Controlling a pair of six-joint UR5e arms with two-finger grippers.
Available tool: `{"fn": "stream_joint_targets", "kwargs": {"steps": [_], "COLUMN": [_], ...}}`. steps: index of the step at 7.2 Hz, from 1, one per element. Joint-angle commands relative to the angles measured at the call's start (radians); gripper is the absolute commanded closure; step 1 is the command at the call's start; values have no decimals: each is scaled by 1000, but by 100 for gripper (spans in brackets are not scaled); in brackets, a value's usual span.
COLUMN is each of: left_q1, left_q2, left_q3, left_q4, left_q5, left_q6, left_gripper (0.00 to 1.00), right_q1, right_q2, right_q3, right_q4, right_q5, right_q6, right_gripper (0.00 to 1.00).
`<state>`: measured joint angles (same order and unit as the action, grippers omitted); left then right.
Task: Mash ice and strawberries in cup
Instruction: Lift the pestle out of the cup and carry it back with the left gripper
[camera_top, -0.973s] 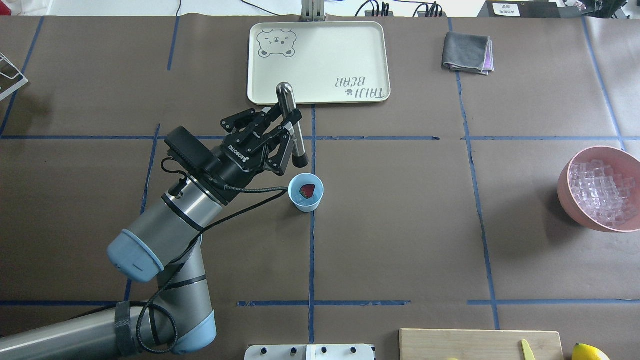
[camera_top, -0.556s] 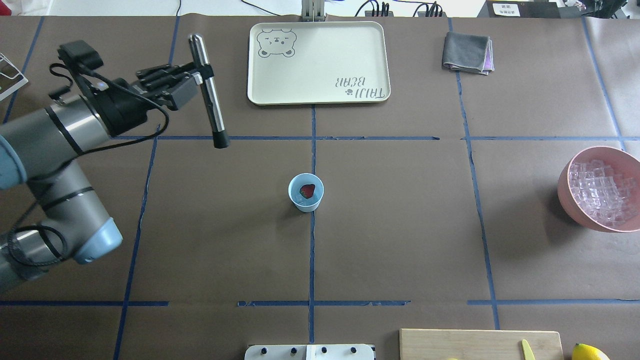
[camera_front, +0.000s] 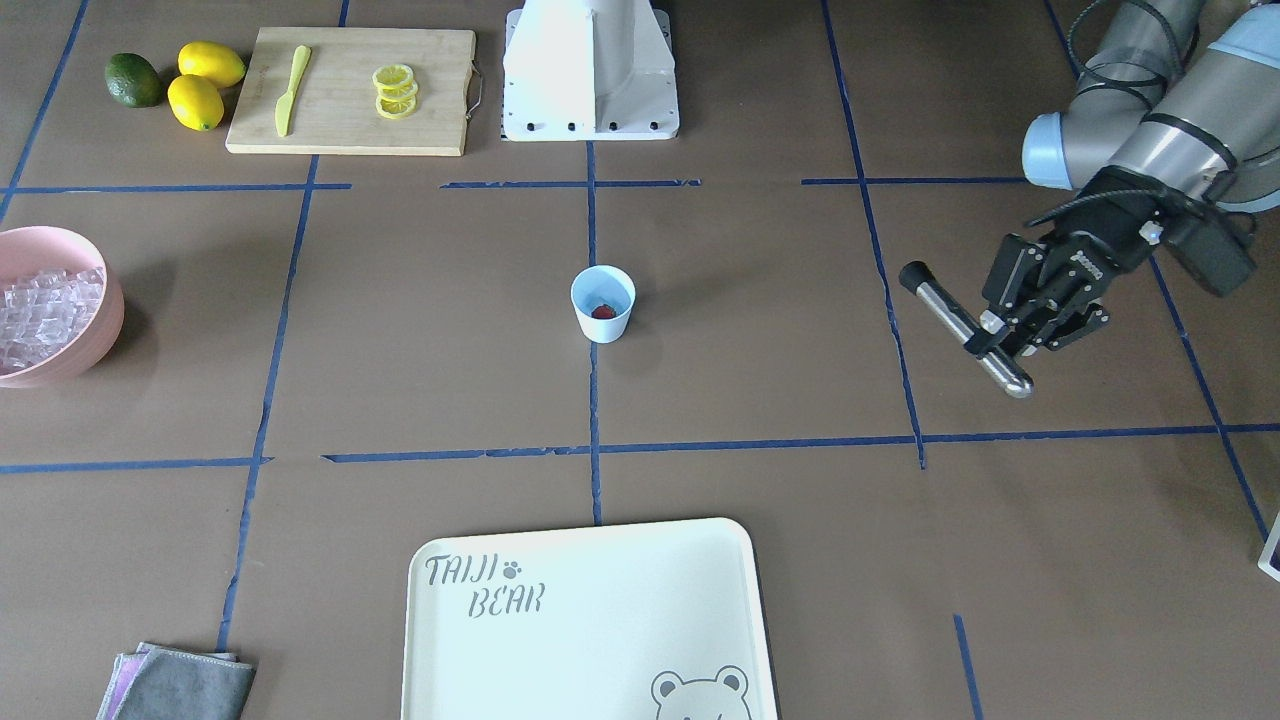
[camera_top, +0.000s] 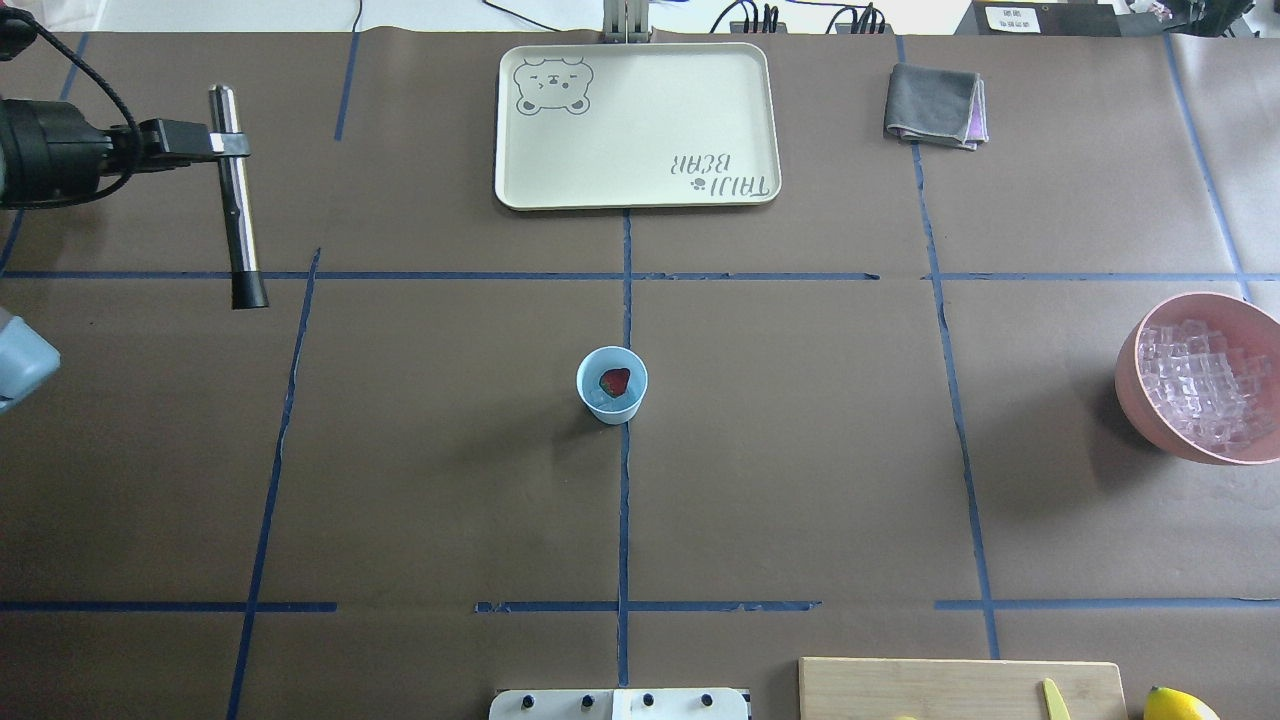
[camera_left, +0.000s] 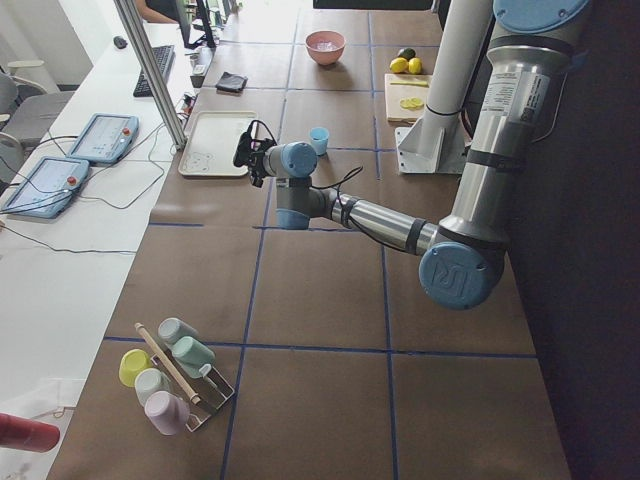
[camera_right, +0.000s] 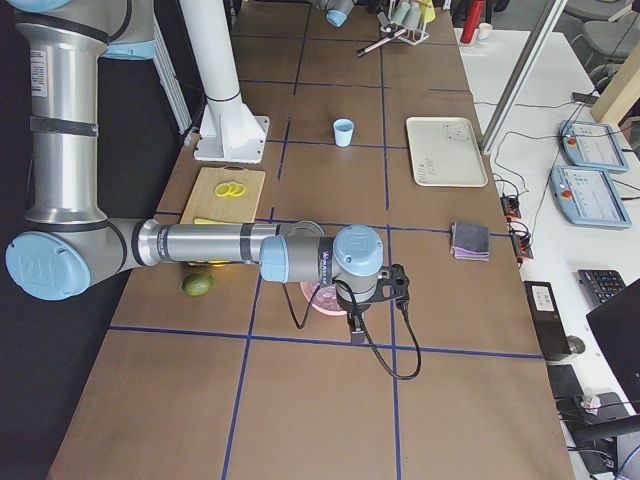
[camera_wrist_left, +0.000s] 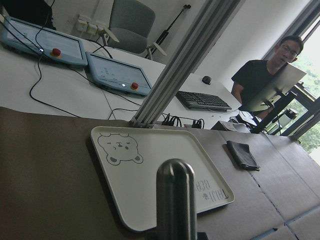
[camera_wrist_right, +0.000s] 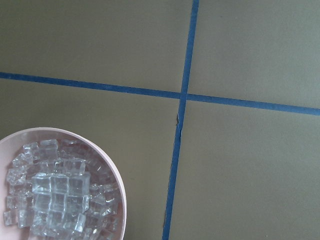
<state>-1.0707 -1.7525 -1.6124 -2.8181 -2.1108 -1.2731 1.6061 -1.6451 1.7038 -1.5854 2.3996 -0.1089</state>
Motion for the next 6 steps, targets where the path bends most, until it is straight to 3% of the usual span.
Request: {"fn": "stream_joint_targets", "kwargs": {"steps": [1, 3, 6], "left_q1": [-113, -184, -184], "left_q2": [79, 100, 149], "left_q3": [3, 40, 170], "left_q4": [176, 294, 302], "left_q5": [-211, -345, -333], "left_q6": [-28, -11, 281], "left_gripper": [100, 100, 100], "right_q1": [0, 0, 0], "right_q2": [1, -1, 1], "right_q3": [2, -3, 2], "right_q4": [-1, 4, 5], "right_q5": [7, 19, 16], "right_q6": [0, -2, -2], "right_gripper": [0, 0, 0]}}
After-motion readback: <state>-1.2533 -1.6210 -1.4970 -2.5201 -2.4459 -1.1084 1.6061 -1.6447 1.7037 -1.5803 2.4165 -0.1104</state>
